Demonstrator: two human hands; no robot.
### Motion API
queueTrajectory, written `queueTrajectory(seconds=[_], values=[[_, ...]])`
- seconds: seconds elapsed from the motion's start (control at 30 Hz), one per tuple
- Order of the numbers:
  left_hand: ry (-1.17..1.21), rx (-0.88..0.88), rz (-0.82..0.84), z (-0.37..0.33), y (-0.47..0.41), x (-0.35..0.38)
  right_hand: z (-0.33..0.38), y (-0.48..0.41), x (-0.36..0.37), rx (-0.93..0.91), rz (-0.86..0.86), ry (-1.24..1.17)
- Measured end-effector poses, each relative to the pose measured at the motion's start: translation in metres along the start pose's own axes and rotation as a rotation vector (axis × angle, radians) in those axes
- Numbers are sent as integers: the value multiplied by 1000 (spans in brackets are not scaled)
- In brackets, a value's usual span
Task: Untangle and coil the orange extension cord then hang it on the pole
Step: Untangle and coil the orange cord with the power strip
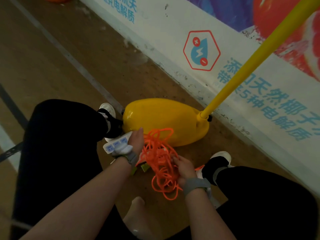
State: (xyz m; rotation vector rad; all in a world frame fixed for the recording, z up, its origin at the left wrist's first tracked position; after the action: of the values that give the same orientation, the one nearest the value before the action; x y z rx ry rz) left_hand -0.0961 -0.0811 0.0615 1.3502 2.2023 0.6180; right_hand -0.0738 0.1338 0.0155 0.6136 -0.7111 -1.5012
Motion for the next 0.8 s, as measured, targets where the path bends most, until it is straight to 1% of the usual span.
queueTrajectory(seconds=[0.07, 0.13, 0.17, 0.23, 0.27, 0.3, 0.33, 0.37, 0.43, 0.47, 0.6, 0.63, 0.67, 0.8], values=[[-168, -81, 19, 20, -4, 2, -1, -1, -1, 55, -16, -207], [-319, -140, 157, 42, -2, 15, 4, -3, -5, 52, -50, -372], [-273, -187, 269, 48, 10, 27, 7, -3, -7, 40, -57, -421], [-38, -326, 526, 50, 41, 57, 12, -2, -6, 16, -31, -452], [108, -378, 631, 49, 53, 71, 14, -1, -5, -2, -5, -464], [191, -391, 693, 44, 60, 77, 16, 0, -1, -19, 21, -462], [254, -386, 688, 41, 56, 80, 18, 2, 2, -32, 46, -436], [286, -366, 643, 37, 52, 79, 20, 4, 5, -47, 66, -398], [312, -381, 489, 38, 39, 64, 22, 9, 11, -73, 99, -269], [297, -391, 456, 39, 35, 59, 24, 11, 13, -94, 109, -195], [1, -376, 509, 51, 36, 50, 21, 16, 25, -108, 110, -35], [-18, -367, 551, 52, 40, 53, 21, 17, 25, -98, 91, -57], [19, -363, 596, 52, 42, 58, 20, 17, 23, -76, 63, -123], [372, -428, 703, 44, 52, 73, 11, 8, 0, 54, -85, -432]])
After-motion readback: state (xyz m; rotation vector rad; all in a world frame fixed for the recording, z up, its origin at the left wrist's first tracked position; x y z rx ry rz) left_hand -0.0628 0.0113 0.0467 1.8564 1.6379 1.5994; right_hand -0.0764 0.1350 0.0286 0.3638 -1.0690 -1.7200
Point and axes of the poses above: each hand's wrist, its own y-axis away from the middle knuckle, its own x-axis out of the palm, z = x × y, the point moved 9 cm from there along -y, towards the middle knuckle
